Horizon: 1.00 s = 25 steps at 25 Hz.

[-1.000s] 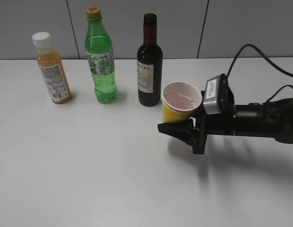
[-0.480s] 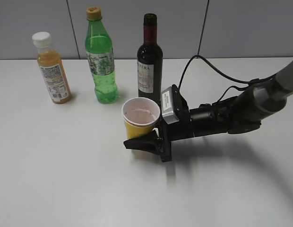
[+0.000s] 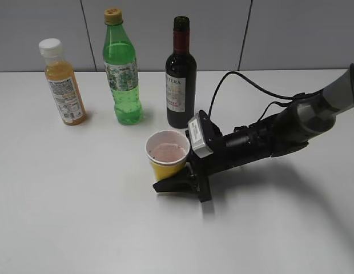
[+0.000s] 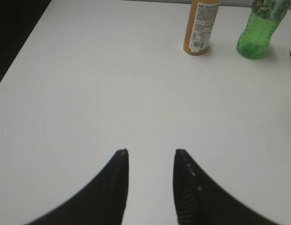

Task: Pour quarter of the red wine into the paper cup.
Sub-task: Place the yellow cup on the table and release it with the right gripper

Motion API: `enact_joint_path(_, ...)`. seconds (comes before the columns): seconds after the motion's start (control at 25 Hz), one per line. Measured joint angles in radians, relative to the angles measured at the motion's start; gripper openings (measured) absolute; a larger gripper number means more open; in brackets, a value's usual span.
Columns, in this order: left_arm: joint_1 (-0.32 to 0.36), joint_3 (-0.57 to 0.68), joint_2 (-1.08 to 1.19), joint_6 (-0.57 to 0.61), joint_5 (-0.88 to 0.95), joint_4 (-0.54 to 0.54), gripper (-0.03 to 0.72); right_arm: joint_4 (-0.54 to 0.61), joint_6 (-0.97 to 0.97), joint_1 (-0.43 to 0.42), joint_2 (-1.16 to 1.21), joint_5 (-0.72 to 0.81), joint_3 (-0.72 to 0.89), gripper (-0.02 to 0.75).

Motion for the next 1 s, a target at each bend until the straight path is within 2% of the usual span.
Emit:
enact_joint_path(0.12, 0.000, 0.000, 0.000, 0.000, 0.000, 0.000, 0.238, -0.018, 0.005, 0.000, 0.000, 0.022, 0.000, 0.454)
enact_joint_path(0.32, 0.000, 0.000, 0.000, 0.000, 0.000, 0.000, 0.238, 0.010, 0.017, 0.000, 0.000, 0.079, 0.000, 0.610)
enact_joint_path(0.4, 0.000, 0.000, 0.000, 0.000, 0.000, 0.000, 0.238, 0.017, 0.018, 0.000, 0.000, 0.083, 0.000, 0.640)
enact_joint_path(0.6, 0.000, 0.000, 0.000, 0.000, 0.000, 0.000, 0.238, 0.032, 0.020, -0.020, -0.011, 0.087, 0.029, 0.658)
enact_joint_path(1.0, 0.000, 0.000, 0.000, 0.000, 0.000, 0.000, 0.238, 0.090, -0.010, -0.114, -0.146, 0.109, 0.207, 0.659)
